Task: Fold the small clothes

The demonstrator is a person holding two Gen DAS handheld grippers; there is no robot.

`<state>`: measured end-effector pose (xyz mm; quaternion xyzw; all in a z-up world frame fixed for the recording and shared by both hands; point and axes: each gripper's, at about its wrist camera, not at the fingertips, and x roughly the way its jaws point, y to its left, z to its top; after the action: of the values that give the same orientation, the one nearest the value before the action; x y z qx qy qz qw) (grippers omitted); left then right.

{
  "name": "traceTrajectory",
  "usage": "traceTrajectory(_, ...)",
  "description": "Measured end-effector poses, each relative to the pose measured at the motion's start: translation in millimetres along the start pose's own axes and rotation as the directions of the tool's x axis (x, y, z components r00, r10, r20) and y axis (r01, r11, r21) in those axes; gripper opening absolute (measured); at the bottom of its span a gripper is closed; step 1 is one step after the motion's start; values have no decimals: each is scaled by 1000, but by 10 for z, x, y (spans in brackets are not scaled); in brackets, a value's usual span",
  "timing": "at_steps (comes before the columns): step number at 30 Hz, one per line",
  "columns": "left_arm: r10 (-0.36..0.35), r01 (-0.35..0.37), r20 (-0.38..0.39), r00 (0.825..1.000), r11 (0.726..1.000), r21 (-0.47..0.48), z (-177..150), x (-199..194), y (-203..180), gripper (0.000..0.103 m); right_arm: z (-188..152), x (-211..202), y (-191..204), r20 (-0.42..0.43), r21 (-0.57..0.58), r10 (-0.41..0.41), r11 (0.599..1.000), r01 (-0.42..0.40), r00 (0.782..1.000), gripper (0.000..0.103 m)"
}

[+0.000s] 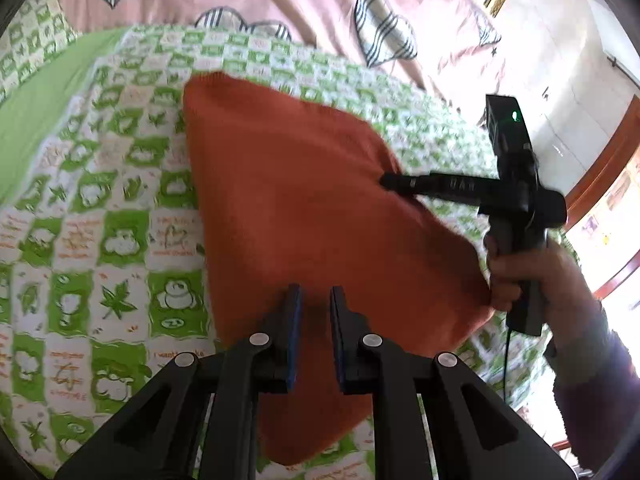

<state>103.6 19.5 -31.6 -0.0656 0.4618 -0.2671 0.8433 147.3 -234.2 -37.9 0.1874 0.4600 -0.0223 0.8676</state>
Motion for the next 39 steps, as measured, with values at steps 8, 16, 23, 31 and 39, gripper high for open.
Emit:
traceTrajectory(8,26,-26,-7,1000,1000,-13,-50,43,-24,10,14,-32,-128,33,44,7,999,-8,999,13)
traceTrajectory(16,31,-31,1,1000,999,8,-325,-209,-130,14,-532,-619,120,56,-19,40,999,-39,998,17)
traceTrajectory(23,46,-46,-28,999,999,2,-497,-86,-69,13,-884,-474,-190,-2,37,-21,999,21,1000,14)
traceTrajectory(31,65,-66,-20,998,998,-8,-531,-203,-97,15,-996,-773,-50,45,30,-5,1000,4,999,17)
traceTrajectory(39,110,-109,-27,994,994,14,-599,-111,-137,16,-1339,-673,-24,8,-12,-43,999,43,999,17)
